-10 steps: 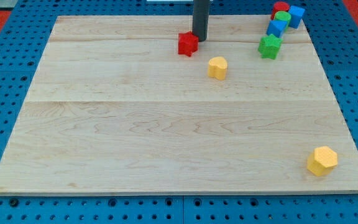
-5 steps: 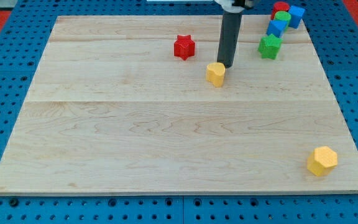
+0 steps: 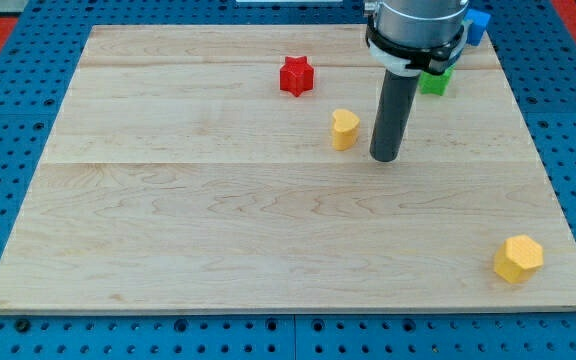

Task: Move yellow heart towards the center

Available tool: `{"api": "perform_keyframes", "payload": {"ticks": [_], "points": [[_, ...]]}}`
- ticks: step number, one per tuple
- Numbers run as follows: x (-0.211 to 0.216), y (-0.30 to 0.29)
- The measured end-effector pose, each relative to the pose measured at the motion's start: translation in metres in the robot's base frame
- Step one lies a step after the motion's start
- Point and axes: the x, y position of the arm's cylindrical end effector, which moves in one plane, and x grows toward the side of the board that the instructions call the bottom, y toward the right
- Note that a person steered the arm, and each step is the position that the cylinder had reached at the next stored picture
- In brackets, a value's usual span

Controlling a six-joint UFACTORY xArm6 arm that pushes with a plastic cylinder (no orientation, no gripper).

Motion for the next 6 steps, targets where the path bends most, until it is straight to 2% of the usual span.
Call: {"api": "perform_keyframes", "payload": {"ticks": [6], "points": [[-0.006,-0.024]]}}
